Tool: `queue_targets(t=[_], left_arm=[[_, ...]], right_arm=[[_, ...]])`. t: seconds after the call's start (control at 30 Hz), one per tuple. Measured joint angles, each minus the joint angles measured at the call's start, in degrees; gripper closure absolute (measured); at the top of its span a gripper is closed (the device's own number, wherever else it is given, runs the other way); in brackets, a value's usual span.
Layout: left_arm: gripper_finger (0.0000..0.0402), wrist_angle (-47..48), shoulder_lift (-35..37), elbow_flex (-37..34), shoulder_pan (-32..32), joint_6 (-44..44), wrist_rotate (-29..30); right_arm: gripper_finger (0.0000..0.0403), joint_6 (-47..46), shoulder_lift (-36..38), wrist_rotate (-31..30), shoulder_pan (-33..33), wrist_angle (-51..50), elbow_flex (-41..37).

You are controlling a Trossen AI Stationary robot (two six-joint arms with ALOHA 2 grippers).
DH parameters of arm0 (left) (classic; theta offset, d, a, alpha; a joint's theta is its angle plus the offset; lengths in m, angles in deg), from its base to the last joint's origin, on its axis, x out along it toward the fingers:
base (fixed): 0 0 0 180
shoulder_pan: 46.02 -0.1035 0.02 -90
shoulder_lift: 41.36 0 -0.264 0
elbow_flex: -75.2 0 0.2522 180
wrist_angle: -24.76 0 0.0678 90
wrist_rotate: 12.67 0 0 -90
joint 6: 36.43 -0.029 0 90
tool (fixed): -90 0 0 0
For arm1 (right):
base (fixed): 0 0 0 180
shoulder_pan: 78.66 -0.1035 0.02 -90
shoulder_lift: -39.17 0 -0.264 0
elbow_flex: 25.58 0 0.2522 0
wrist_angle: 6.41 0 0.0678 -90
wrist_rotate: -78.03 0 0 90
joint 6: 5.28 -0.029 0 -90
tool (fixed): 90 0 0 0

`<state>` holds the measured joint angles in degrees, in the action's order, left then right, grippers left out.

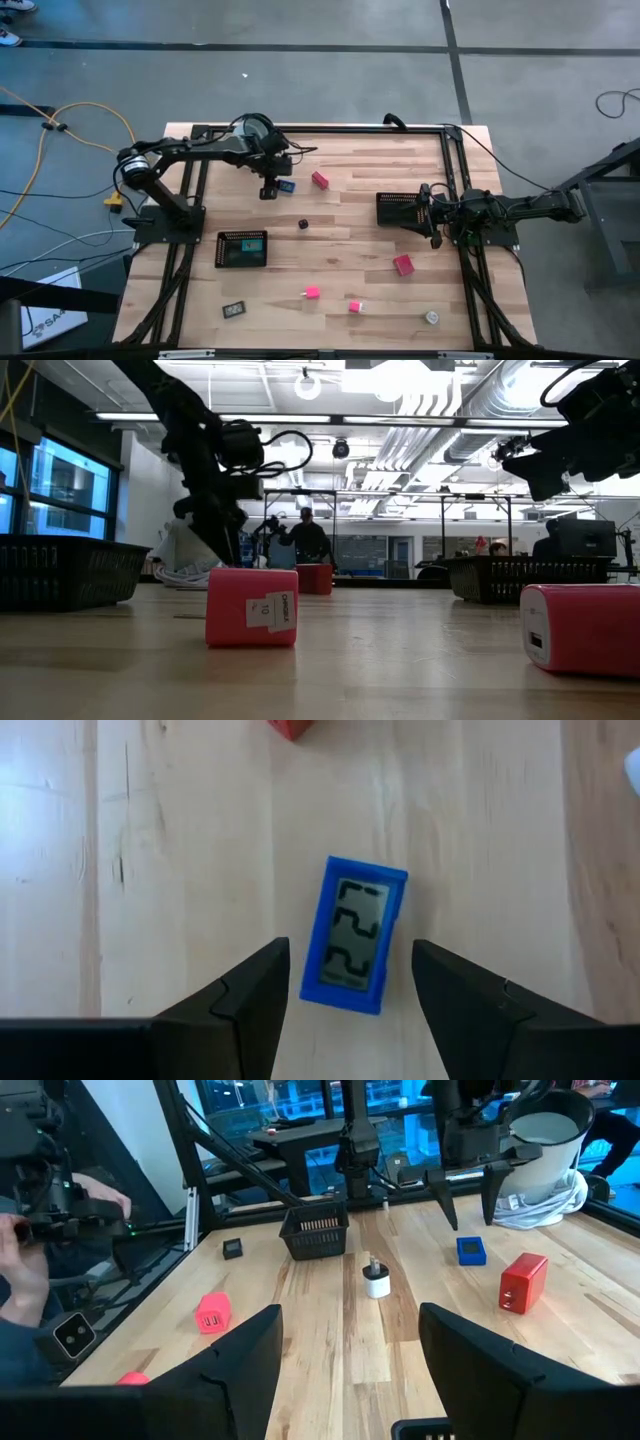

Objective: Pick & Place Office items
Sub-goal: Put the dark blue digital timer into the left black bin

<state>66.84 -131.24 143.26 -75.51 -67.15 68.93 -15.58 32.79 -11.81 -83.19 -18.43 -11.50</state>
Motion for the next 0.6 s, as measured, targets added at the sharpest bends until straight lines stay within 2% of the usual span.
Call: queue_targets(t=[0.2,0.6], left_arm=[[0.0199,-0.28,-1.04,0.00,1.82,-0.07,1.82],[0.0199,-0.79,-1.01,0.70,8.17,-0.46,11.38]], right_arm=[[0.0180,0.02,-0.29,-0.01,0.01,0.02,-0.01],[0.0180,0.02,-0.31,0.02,-0.01,0.00,-0.01]])
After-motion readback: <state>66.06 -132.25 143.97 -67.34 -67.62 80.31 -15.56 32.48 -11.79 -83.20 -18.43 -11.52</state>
